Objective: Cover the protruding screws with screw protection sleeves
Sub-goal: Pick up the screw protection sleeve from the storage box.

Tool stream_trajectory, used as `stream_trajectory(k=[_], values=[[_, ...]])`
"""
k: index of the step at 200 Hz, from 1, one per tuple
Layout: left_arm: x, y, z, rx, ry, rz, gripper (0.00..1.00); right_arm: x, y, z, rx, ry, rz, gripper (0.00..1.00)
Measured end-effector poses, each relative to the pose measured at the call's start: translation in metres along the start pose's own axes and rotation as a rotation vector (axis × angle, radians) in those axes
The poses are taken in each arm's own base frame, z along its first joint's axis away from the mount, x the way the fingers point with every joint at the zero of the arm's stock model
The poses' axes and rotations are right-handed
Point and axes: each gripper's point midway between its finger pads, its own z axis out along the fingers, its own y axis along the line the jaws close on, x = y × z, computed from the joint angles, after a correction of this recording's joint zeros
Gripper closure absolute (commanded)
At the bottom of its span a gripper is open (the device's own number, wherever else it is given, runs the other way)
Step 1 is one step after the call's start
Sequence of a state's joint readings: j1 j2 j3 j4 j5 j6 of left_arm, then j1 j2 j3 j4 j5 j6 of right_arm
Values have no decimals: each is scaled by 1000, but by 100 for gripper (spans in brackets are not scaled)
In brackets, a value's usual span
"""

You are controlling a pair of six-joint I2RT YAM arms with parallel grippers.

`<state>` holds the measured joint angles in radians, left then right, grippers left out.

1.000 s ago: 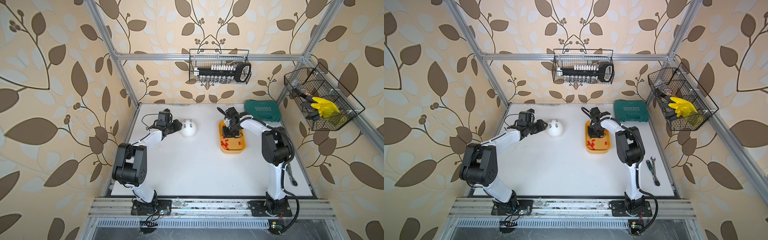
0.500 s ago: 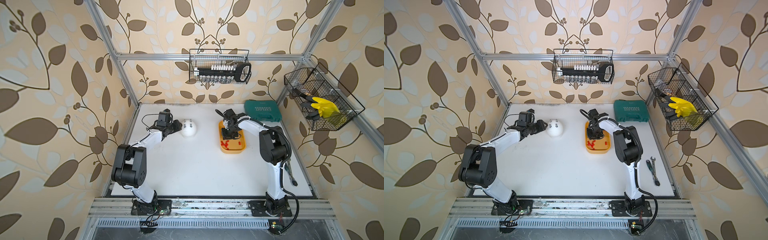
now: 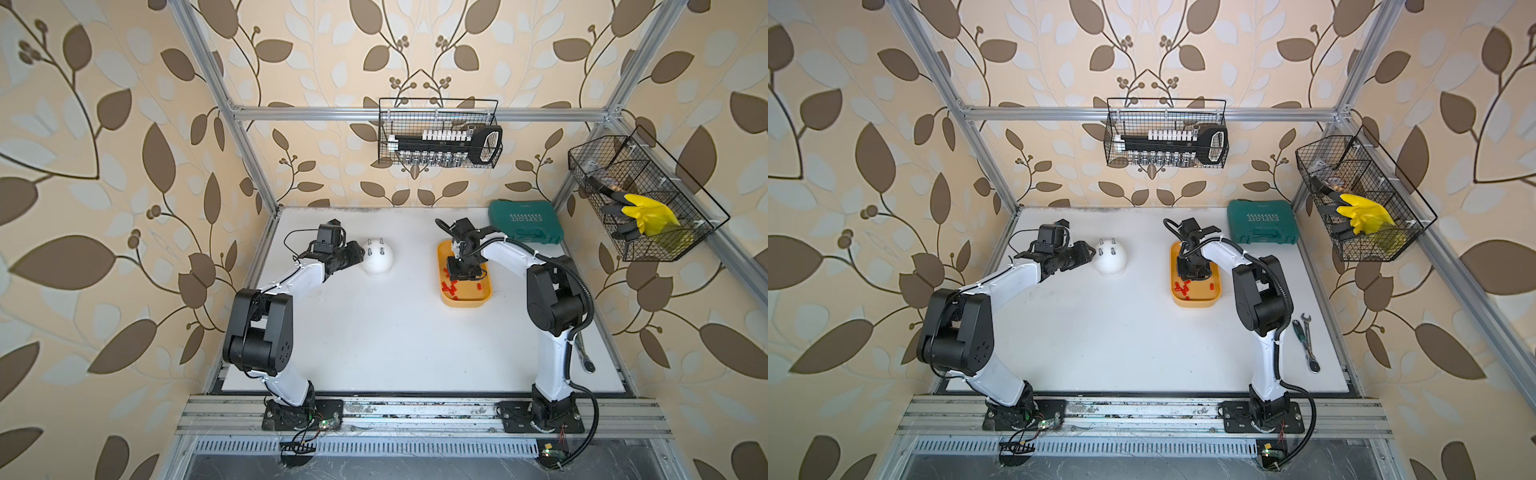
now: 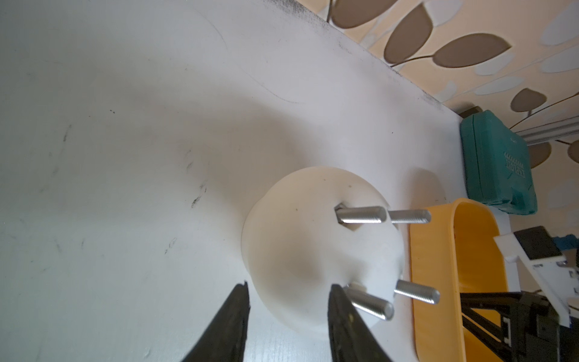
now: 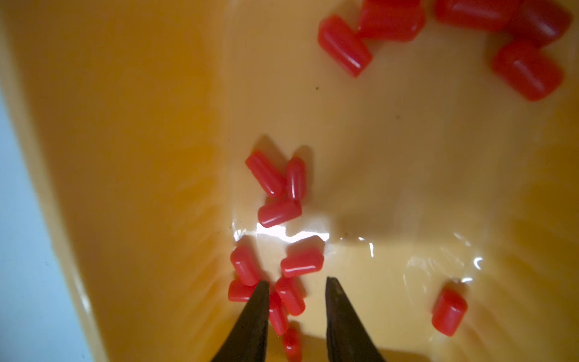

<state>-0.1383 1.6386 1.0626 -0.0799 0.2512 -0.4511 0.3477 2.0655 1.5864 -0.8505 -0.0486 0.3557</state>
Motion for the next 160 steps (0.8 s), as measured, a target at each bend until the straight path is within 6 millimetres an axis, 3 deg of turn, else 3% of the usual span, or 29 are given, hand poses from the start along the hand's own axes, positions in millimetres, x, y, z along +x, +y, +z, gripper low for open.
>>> stream_trajectory(k=[104, 134, 160], values=[[1, 0, 0, 0, 2, -1, 56, 8, 3, 8, 6, 27, 85, 67], [1, 0, 0, -1, 3, 0, 56, 11, 1, 23, 18, 55, 100, 69], [1, 0, 0, -1, 3, 0, 56, 8, 2, 24, 12, 43, 110, 74]])
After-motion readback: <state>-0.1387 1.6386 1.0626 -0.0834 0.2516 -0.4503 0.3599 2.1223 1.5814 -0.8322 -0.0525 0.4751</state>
